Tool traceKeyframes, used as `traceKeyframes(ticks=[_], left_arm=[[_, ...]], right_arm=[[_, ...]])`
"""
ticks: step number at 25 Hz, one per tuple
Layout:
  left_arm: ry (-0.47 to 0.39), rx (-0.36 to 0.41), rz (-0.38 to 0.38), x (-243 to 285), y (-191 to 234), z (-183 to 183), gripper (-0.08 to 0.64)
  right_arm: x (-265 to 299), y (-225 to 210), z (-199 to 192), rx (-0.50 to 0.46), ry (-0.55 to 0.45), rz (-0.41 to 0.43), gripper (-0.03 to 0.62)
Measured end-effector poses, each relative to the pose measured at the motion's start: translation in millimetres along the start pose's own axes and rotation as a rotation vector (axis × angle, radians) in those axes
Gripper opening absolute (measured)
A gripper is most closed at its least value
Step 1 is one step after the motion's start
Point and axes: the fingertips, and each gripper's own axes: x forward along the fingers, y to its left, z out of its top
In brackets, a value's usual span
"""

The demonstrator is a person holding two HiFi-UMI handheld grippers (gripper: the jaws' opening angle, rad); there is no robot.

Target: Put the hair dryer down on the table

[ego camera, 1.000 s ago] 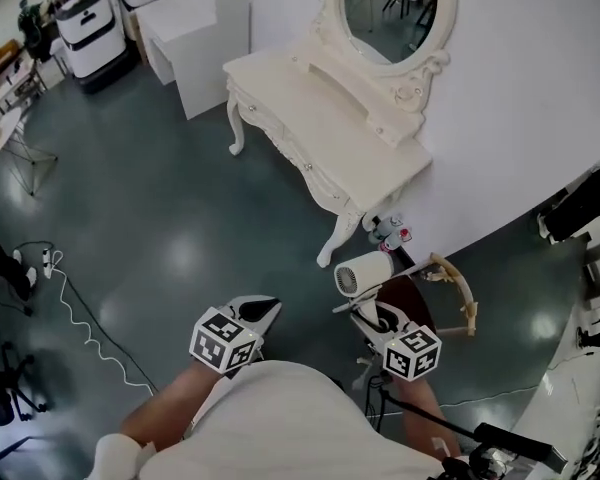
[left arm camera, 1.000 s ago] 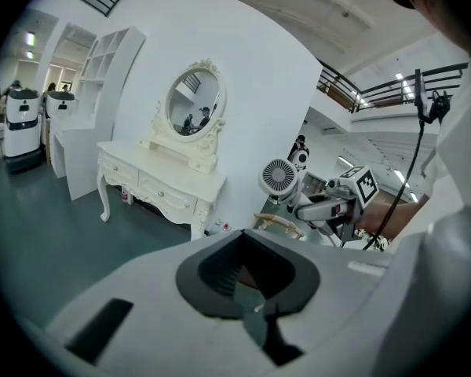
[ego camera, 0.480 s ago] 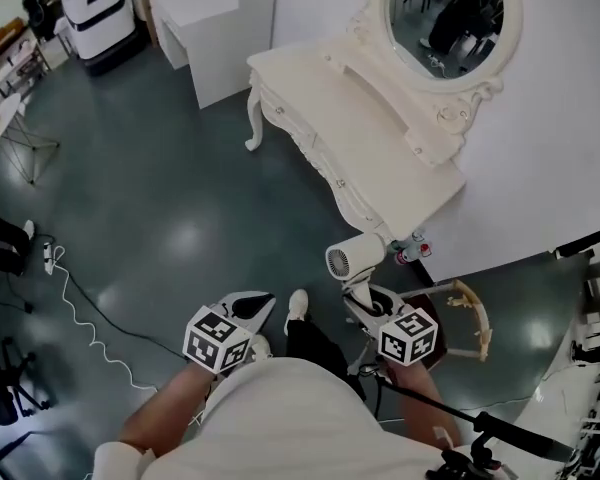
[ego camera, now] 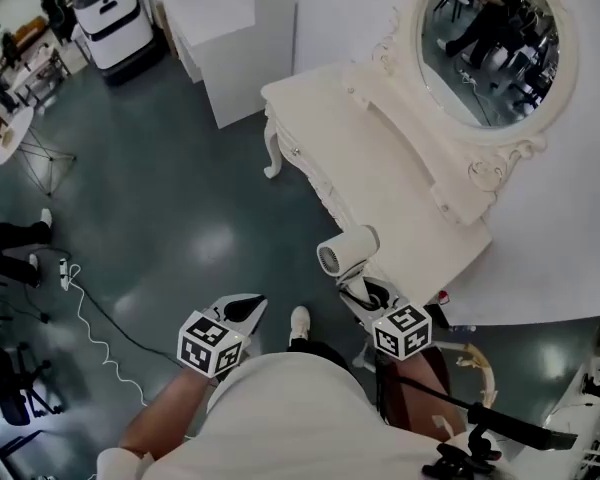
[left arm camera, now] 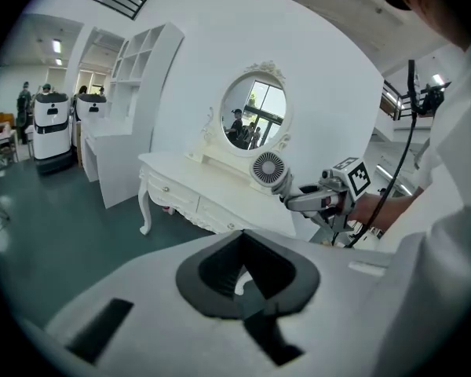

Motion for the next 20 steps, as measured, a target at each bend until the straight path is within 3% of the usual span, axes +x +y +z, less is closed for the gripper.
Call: traceKeyframes(ticks=[6, 10, 16, 20], left_arm=[[-0.041, -0.031, 0.034, 48.9, 44.1, 69.6, 0.003], [-0.043, -0.046, 0.033, 65.6, 81.8, 96.7, 0.003], [-0.050, -0.055, 0.003, 77.2, 167.4, 129.7, 0.003], [-0.038, -0.019, -0.059, 79.7, 221.6, 164.2, 0.003]], right_arm=[[50.2, -73.2, 54.8, -0.059, 0.018, 0.032, 0.178], [93.6, -104.3, 75.5, -0.053, 0.044, 0.041, 0.178], [165.2, -134.3, 119.6, -0.048, 0.054, 0.001, 0.178], [207.9, -153.9, 154.8, 0.014, 0.040, -0.062, 0.178]])
